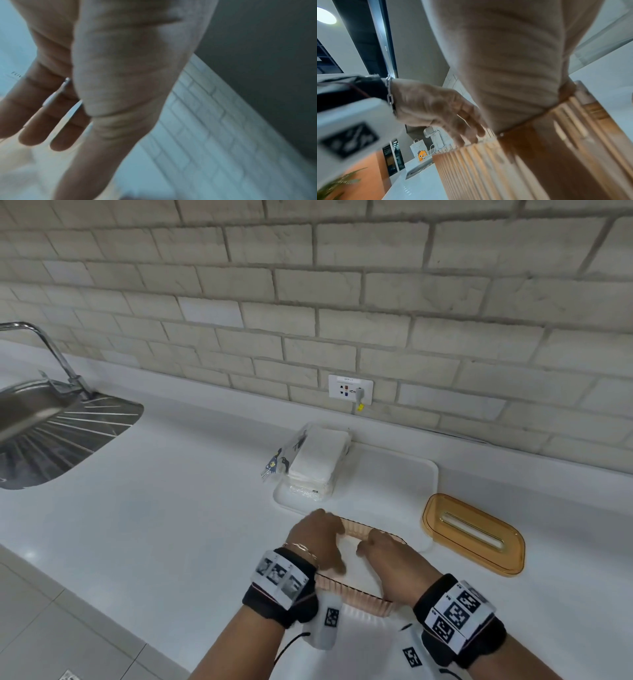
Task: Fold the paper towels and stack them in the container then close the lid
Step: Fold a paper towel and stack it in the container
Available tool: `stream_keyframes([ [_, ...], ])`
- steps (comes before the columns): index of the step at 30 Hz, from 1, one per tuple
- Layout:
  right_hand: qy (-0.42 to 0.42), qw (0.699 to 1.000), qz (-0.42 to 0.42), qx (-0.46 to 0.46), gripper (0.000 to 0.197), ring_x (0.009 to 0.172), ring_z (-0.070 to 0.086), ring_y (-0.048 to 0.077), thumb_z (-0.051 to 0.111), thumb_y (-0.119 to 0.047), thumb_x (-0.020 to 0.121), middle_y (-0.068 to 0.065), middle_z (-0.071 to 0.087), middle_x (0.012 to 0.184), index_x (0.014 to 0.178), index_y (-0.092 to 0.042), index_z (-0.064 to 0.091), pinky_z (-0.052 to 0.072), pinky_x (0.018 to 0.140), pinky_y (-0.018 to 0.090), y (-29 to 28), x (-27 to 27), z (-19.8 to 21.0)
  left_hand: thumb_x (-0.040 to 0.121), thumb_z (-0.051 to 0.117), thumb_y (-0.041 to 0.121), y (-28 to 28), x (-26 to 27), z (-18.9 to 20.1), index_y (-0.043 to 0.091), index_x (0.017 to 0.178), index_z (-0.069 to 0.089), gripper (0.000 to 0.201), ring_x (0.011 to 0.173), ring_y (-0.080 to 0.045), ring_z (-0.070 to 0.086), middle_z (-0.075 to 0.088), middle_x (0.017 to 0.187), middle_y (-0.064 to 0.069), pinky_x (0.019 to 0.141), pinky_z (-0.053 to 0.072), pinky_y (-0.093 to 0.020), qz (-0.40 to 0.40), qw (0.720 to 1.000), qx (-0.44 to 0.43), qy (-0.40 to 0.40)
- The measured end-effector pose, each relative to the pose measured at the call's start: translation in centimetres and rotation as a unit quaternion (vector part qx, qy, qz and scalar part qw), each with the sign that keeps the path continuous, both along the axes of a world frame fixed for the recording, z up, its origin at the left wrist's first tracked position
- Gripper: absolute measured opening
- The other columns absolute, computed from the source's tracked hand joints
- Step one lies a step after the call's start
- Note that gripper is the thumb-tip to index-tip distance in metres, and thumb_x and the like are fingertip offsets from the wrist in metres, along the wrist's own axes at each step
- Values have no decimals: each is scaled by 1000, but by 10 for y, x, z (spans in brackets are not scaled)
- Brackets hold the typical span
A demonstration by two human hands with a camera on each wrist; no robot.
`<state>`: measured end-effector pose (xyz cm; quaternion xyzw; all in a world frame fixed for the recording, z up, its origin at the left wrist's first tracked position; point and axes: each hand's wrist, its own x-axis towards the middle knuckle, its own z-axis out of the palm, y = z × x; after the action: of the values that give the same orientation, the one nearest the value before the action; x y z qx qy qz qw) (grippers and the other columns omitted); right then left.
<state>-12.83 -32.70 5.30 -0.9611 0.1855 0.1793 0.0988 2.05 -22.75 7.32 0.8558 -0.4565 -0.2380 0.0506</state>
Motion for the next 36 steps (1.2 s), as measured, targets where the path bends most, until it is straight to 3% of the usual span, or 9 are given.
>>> stream_keyframes([
  [2, -12, 1000, -3, -2, 67, 116, 60, 30, 65, 13, 83, 7, 46, 138, 142, -15, 52, 57, 88, 43, -4, -4, -2, 78, 89, 38, -2, 20, 22, 28, 116, 75, 41, 100, -12, 69, 74, 113, 7, 92, 58, -27, 62, 992, -90, 65],
  [5, -46, 999, -13, 15, 67, 125, 56, 24, 72, 6, 84, 1, 47, 143, 144, -19, 54, 53, 96, 36, -14, -12, -1, 85, 85, 24, -13, 62, 45, 21, 94, 82, 10, 70, -16, 75, 81, 84, 1, 67, 64, -23, 195, 947, -211, 144],
  [9, -195, 977, -74, 53, 46, 115, 56, 15, 78, -4, 85, -10, 57, 122, 125, -26, 69, 47, 83, 21, -26, -24, 3, 86, 79, 18, -44, 119, 31, 14, 87, 82, 5, 85, -28, 79, 81, 96, -8, 75, 66, -32, 263, 940, -203, 81],
  [12, -287, 948, -136, 17, 33, 93, 60, 16, 87, -11, 79, -10, 63, 98, 107, -24, 76, 45, 66, 21, -34, -34, -4, 86, 81, 29, -65, 140, 12, 5, 110, 79, 34, 107, -31, 73, 77, 113, -14, 92, 59, -34, 246, 959, -141, 24],
  [17, -303, 916, -256, 66, 12, 75, 66, 2, 78, -22, 93, -20, 69, 86, 96, -33, 76, 59, 67, 26, -48, -50, -18, 80, 88, 31, -79, 151, -5, 4, 125, 68, 57, 109, -31, 71, 71, 123, -16, 84, 54, -30, 248, 963, -108, 14],
  [21, -327, 895, -291, 89, 12, 69, 66, -2, 82, -19, 89, -24, 69, 80, 92, -30, 80, 50, 61, 10, -51, -52, -23, 78, 91, 29, -81, 159, -10, 4, 130, 64, 64, 116, -33, 68, 65, 129, -16, 92, 55, -35, 273, 955, -112, 22],
  [26, -341, 889, -293, 91, 14, 81, 65, -8, 84, -15, 88, -22, 71, 81, 93, -28, 81, 48, 66, 3, -54, -51, -28, 74, 92, 32, -83, 168, -13, 8, 124, 72, 60, 109, -28, 70, 71, 126, -12, 88, 54, -30, 286, 947, -133, 60],
  [29, -339, 887, -301, 91, 14, 69, 67, -4, 85, -17, 87, -23, 72, 81, 94, -29, 82, 48, 63, 5, -55, -51, -27, 73, 92, 34, -82, 171, -18, 11, 120, 74, 56, 92, -22, 67, 75, 120, -8, 83, 54, -27, 300, 936, -153, 97],
  [36, -342, 878, -320, 100, 14, 70, 67, -1, 84, -19, 88, -23, 72, 81, 94, -32, 82, 54, 68, 17, -57, -48, -24, 78, 81, 28, -75, 167, -27, 24, 97, 77, 21, 95, -23, 70, 77, 102, -1, 83, 53, -25, 308, 914, -241, 108],
])
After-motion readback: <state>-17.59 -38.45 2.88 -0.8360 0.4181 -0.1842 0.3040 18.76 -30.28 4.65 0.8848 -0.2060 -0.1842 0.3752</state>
